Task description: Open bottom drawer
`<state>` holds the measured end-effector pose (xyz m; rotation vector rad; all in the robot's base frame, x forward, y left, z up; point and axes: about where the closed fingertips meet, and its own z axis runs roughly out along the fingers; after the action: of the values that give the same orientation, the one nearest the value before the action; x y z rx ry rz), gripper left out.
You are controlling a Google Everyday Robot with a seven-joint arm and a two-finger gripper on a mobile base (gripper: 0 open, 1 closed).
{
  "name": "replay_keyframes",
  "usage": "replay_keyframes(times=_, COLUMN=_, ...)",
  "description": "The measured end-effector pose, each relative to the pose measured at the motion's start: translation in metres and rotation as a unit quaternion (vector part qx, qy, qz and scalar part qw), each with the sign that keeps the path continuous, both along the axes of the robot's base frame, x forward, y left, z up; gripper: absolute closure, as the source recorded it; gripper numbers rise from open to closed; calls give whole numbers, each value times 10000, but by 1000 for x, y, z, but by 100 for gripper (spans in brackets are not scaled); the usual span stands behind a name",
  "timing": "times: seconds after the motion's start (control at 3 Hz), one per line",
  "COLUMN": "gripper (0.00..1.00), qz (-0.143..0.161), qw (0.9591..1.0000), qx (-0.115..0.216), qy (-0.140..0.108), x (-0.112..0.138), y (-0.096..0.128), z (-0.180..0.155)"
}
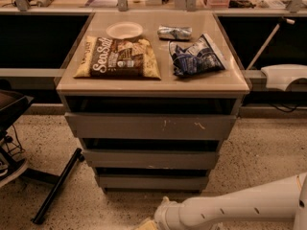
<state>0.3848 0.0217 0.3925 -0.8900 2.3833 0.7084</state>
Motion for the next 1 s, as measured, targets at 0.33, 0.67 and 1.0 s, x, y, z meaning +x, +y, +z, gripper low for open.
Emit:
replay_keyframes(times=0.33, gripper=0, qz=-517, qw=9958, qx=-716, qy=-232, x=3, y=-43, z=2)
replay_keyframes(times=0.67, gripper=0, qz=-825, qw=9920, qx=-854, qy=-438, x=18, y=-55, z=4)
replay_keyframes(times=1.0, gripper=0, qz=-824, qw=9920, qx=-854, qy=-437, x=18, y=-55, z=3)
